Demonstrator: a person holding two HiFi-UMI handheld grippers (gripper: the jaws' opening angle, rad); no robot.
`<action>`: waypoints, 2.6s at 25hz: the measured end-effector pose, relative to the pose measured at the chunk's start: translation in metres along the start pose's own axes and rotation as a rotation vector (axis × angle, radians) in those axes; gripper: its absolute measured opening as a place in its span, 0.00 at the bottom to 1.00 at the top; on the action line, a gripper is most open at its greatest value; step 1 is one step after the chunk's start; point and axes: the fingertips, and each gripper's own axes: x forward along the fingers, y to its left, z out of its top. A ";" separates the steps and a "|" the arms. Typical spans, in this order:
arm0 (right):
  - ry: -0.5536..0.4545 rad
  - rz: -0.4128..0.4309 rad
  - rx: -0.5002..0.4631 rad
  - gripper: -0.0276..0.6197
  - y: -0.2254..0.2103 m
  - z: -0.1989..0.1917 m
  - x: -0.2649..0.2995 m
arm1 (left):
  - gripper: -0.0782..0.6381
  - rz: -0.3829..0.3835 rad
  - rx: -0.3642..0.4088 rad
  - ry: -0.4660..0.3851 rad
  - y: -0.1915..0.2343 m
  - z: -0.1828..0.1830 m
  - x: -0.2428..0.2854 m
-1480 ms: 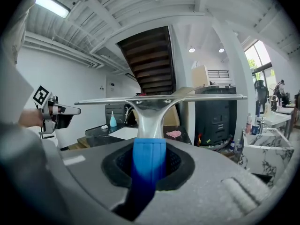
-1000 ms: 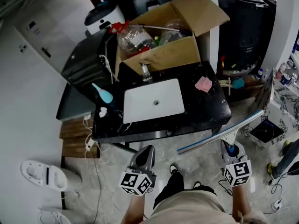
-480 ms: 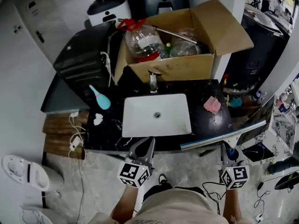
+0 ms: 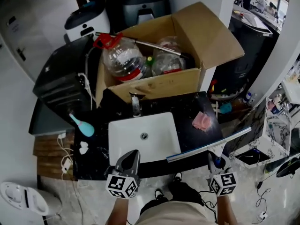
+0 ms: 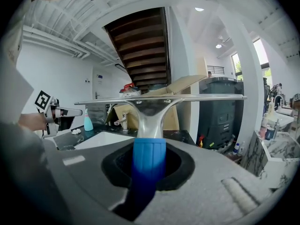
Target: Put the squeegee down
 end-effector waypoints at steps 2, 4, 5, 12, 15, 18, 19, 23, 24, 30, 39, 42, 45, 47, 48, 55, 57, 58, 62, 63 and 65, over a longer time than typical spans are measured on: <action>-0.009 0.003 0.010 0.12 -0.017 0.002 0.016 | 0.13 -0.007 0.004 -0.016 -0.003 0.011 0.024; -0.023 0.008 0.008 0.12 -0.032 0.007 0.032 | 0.13 -0.010 0.004 -0.037 -0.006 0.025 0.046; -0.030 0.011 0.002 0.12 -0.039 0.009 0.038 | 0.13 -0.017 0.002 -0.045 -0.009 0.031 0.055; -0.025 0.022 0.020 0.12 -0.086 0.017 0.077 | 0.13 -0.058 0.041 -0.084 -0.033 0.067 0.121; 0.029 0.051 0.021 0.12 -0.093 0.006 0.093 | 0.13 -0.029 0.025 -0.072 -0.030 0.060 0.127; 0.074 0.063 0.011 0.12 -0.104 -0.001 0.111 | 0.13 0.002 0.013 -0.052 -0.023 0.051 0.129; 0.088 0.062 0.004 0.12 -0.108 -0.002 0.118 | 0.13 0.010 0.009 -0.048 -0.021 0.051 0.130; 0.159 0.055 -0.030 0.12 -0.120 -0.008 0.151 | 0.13 0.038 0.003 -0.030 -0.013 0.062 0.130; 0.173 0.058 -0.033 0.12 -0.120 -0.010 0.160 | 0.13 0.043 0.001 -0.031 -0.010 0.061 0.129; 0.271 0.063 -0.031 0.12 -0.117 -0.020 0.220 | 0.13 0.060 -0.050 -0.038 0.014 0.048 0.127; 0.472 0.066 -0.051 0.12 -0.098 -0.051 0.303 | 0.13 0.057 -0.106 -0.003 0.055 0.030 0.128; 0.513 0.044 -0.049 0.12 -0.095 -0.052 0.325 | 0.13 0.052 -0.136 0.009 0.069 0.024 0.129; 0.523 0.019 -0.031 0.12 -0.094 -0.048 0.339 | 0.13 0.037 -0.157 0.019 0.080 0.020 0.133; 0.528 0.005 -0.014 0.13 -0.095 -0.047 0.346 | 0.13 0.023 -0.176 0.027 0.084 0.016 0.136; 0.532 0.000 -0.003 0.13 -0.095 -0.046 0.350 | 0.13 0.015 -0.185 0.028 0.086 0.015 0.138; 0.588 -0.034 0.008 0.13 -0.100 -0.053 0.360 | 0.13 -0.011 -0.192 0.030 0.093 0.015 0.147; 0.605 -0.040 0.006 0.13 -0.101 -0.058 0.362 | 0.13 -0.012 -0.191 0.031 0.093 0.015 0.148; 0.614 -0.043 0.006 0.13 -0.102 -0.061 0.362 | 0.13 -0.012 -0.190 0.031 0.093 0.015 0.148; 0.634 -0.050 0.001 0.14 -0.104 -0.068 0.363 | 0.13 -0.003 -0.187 0.031 0.092 0.015 0.146; 0.634 -0.050 -0.001 0.14 -0.104 -0.067 0.364 | 0.13 0.001 -0.186 0.032 0.093 0.015 0.145; 0.637 -0.052 -0.009 0.16 -0.107 -0.067 0.364 | 0.13 0.009 -0.183 0.033 0.094 0.015 0.142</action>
